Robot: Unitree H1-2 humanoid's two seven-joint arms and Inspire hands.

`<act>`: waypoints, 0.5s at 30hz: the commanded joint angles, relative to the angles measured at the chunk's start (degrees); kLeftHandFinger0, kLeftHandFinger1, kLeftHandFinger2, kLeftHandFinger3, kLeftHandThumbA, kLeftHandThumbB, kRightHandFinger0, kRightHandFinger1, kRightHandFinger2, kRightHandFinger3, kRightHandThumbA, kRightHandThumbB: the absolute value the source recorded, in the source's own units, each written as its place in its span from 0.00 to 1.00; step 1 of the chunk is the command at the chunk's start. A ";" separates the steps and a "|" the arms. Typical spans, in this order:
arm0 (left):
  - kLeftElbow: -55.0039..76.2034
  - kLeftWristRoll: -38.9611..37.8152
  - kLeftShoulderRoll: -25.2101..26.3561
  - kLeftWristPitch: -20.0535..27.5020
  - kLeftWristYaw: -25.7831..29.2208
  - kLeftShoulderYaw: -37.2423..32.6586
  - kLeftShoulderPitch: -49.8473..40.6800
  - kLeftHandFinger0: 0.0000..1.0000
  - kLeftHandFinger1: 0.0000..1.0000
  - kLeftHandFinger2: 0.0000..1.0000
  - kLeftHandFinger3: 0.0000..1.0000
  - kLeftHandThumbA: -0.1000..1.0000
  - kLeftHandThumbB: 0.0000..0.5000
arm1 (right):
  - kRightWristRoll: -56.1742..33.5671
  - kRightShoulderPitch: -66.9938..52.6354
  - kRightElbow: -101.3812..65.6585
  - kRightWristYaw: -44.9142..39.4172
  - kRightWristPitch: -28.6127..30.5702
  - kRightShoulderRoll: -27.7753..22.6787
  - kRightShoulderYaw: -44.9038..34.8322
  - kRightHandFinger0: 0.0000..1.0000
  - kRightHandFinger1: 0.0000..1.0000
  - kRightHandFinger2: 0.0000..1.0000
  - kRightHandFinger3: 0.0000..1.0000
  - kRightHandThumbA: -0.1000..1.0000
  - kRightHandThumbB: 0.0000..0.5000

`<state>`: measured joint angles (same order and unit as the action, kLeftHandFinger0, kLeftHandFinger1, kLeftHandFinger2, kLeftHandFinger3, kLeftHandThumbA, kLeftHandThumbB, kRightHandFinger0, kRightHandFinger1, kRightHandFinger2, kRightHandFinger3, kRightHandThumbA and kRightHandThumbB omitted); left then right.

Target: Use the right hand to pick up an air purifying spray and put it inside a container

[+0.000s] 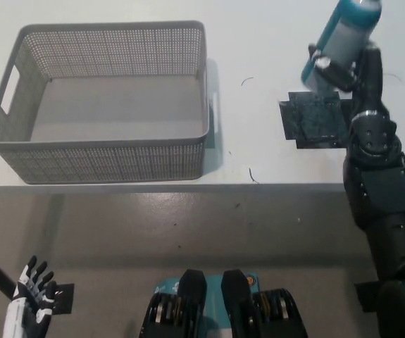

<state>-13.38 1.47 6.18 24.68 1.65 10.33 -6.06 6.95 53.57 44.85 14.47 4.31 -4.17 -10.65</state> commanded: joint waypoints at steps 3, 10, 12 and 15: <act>0.99 1.13 0.80 2.25 2.26 0.67 0.59 0.86 0.90 0.96 1.00 0.86 0.50 | 0.18 11.50 -18.30 -0.40 0.71 4.34 4.42 0.22 0.25 0.40 0.42 0.00 0.82; 1.41 0.07 0.52 2.25 1.58 0.52 0.69 0.85 0.90 0.94 1.00 0.79 0.47 | 1.09 15.70 -21.23 -2.93 -1.48 9.04 9.70 0.22 0.26 0.44 0.45 0.00 0.68; 1.41 0.29 0.48 2.25 1.63 0.43 0.90 0.85 0.90 0.94 1.00 0.80 0.48 | 0.95 16.72 -19.71 -3.22 -1.32 10.09 10.60 0.23 0.25 0.42 0.43 0.00 0.72; 1.57 0.11 0.60 2.25 1.10 0.11 1.20 0.86 0.91 0.95 1.00 0.80 0.46 | 0.34 17.86 -16.86 -3.13 -2.26 12.32 11.76 0.22 0.23 0.38 0.39 0.00 0.77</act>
<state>-13.58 1.65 6.19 24.68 1.65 10.24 -5.48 7.33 64.33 29.00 12.97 1.79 5.15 -1.06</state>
